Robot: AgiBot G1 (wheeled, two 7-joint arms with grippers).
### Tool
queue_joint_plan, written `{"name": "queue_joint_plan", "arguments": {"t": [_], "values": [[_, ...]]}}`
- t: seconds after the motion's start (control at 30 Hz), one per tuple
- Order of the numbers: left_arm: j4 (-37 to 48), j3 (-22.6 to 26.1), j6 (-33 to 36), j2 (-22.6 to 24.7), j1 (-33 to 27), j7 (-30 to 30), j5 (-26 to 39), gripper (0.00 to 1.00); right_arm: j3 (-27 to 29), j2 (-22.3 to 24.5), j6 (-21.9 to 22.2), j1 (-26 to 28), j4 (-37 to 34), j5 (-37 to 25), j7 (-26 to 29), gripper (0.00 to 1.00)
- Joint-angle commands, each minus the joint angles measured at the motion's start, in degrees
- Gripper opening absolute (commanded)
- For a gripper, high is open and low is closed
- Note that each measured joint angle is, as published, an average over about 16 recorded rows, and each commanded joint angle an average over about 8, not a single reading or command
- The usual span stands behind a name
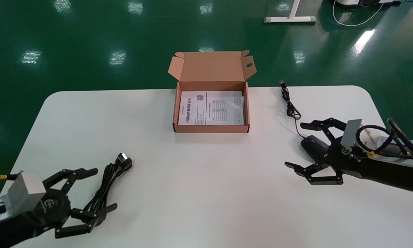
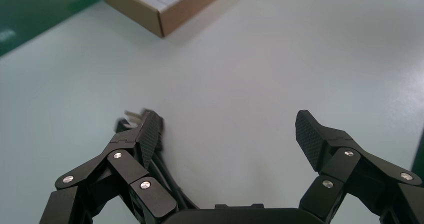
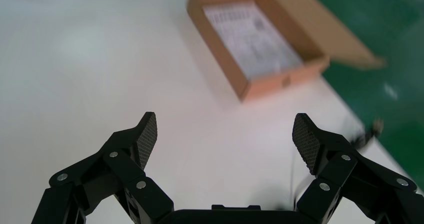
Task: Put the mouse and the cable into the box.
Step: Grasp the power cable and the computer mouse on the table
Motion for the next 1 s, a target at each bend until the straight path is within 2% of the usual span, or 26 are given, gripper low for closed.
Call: {"name": "queue_joint_plan", "arguments": {"t": [0.03,0.27,0.63,1.0], "values": [[-1.4,-1.29,-2.76,-0.34,3.66,-0.05,-0.8,1.0,-0.39,-0.58,0.65,0.53,-2.36,-1.43,-1.64,1.0],[-0.92,-2.59,-5.76,0.36,6.84,1.19,-1.18,1.0,-0.92,-1.03,2.33,0.98,-6.14,-3.78,-2.05,1.0],[-1.44,-0.81,-16.95,6.7,10.41,4.8,4.36,1.0,-0.96,-2.73,7.75,-0.02,-9.69,-6.07,-4.27,1.0],[-1.44,-3.44,-21.18,8.21,14.51,7.03,3.87,1.0,-1.0,-4.83,10.87,0.86,-16.49,-7.5,-7.52,1.0]]}}
